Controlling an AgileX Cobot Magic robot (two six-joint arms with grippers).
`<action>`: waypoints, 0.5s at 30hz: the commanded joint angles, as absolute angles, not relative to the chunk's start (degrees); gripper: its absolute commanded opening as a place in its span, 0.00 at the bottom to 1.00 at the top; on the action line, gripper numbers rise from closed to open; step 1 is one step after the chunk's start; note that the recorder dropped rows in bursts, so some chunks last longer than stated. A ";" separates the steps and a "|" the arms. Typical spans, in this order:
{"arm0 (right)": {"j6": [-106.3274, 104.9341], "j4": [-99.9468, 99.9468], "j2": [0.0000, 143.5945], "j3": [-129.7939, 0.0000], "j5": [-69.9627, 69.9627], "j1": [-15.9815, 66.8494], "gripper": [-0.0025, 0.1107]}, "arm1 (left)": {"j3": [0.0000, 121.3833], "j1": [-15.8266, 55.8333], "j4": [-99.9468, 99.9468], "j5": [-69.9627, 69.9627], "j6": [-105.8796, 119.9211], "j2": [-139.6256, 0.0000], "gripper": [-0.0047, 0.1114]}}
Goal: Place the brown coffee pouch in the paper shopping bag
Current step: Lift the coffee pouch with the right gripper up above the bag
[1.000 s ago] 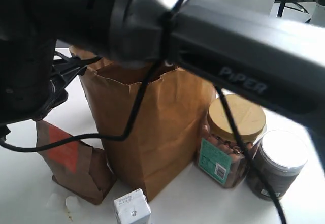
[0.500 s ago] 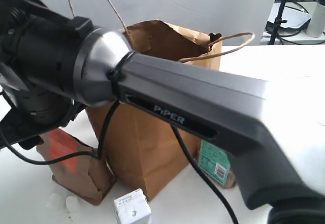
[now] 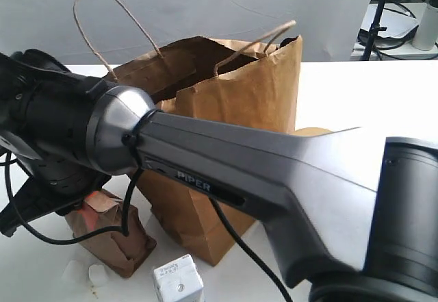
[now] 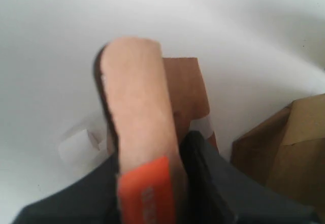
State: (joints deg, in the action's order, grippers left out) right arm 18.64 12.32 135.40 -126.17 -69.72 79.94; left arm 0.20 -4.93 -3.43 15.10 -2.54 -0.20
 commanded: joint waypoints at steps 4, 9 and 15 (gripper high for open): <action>20.02 13.43 133.52 -126.06 -69.96 79.85 0.02 | 0.00 -5.14 -3.66 14.87 -2.61 0.00 0.04; 20.63 14.64 129.60 -126.06 -69.96 79.85 0.02 | 0.00 -5.14 -3.66 14.87 -2.61 0.00 0.04; 21.05 15.46 123.82 -126.06 -69.96 79.97 0.02 | 0.00 -5.14 -3.66 14.87 -2.61 0.00 0.04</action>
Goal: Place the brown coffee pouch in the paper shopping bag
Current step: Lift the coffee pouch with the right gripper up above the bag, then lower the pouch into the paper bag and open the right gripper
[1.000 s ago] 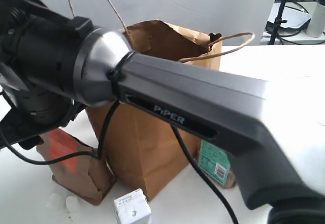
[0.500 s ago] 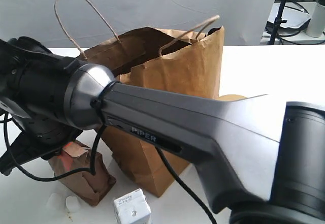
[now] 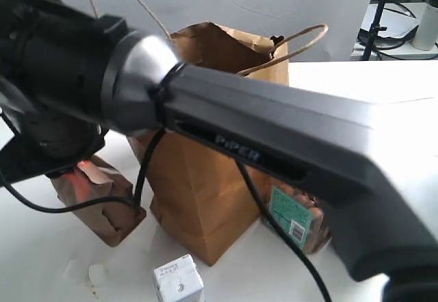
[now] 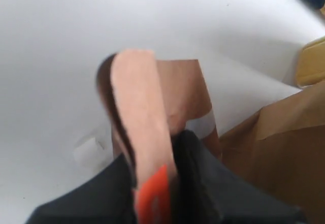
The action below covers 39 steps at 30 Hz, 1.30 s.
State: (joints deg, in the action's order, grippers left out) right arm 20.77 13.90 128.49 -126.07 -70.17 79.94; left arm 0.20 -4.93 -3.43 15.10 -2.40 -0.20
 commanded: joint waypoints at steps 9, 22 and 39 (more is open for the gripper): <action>21.05 17.20 115.32 -126.06 -69.96 79.97 0.02 | 0.00 -5.14 -3.66 14.87 -2.61 0.00 0.04; 22.57 35.08 103.70 -126.06 -69.96 79.97 0.02 | 0.00 -5.14 -3.66 14.87 -2.61 0.00 0.04; 27.47 36.73 102.25 -120.31 -69.96 73.71 0.02 | 0.00 -5.14 -3.66 14.87 -2.61 0.00 0.04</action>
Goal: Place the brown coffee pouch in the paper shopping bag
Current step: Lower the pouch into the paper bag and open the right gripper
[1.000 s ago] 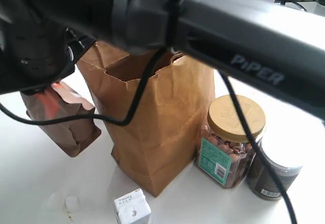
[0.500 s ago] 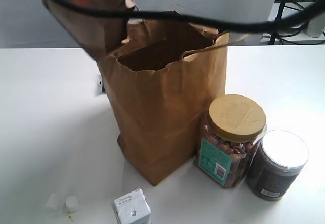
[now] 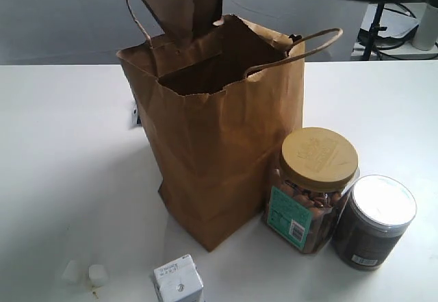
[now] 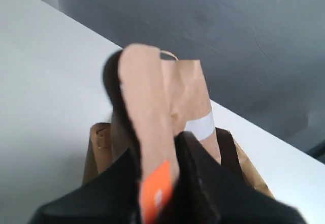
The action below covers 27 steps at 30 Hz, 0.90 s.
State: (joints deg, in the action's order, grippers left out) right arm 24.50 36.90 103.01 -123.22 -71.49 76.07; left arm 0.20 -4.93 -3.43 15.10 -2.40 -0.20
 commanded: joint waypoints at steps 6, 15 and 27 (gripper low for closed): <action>28.79 32.35 102.25 -114.98 -69.96 71.37 0.02 | 0.00 -5.14 -3.66 14.87 -2.61 0.00 0.04; 29.37 26.15 102.25 -107.02 -69.96 68.60 0.04 | 0.00 -5.14 -3.66 14.87 -2.61 0.00 0.04; 31.38 30.78 96.85 -106.83 -68.50 69.16 0.30 | 0.00 -5.14 -3.66 14.87 -2.61 0.00 0.04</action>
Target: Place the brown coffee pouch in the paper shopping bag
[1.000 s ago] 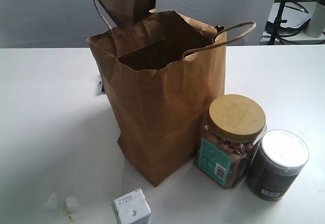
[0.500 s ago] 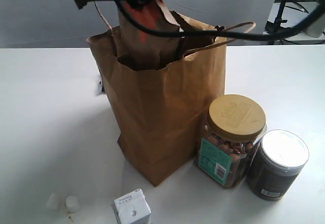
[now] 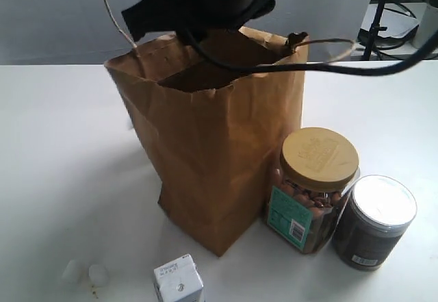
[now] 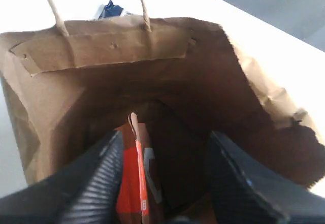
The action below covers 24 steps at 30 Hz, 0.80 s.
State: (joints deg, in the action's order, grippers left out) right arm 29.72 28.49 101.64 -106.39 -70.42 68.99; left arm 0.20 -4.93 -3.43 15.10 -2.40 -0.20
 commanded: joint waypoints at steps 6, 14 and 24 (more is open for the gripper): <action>32.27 34.76 84.96 -106.73 -69.96 69.16 0.02 | 0.00 -5.14 -3.66 14.87 -2.61 0.00 0.04; 36.92 40.52 69.27 -92.00 -69.89 67.96 0.02 | 0.00 -5.14 -3.66 14.87 -2.61 0.00 0.04; 39.34 29.59 45.28 -60.50 -57.68 53.54 0.02 | 0.00 -5.14 -3.66 14.87 -2.61 0.00 0.04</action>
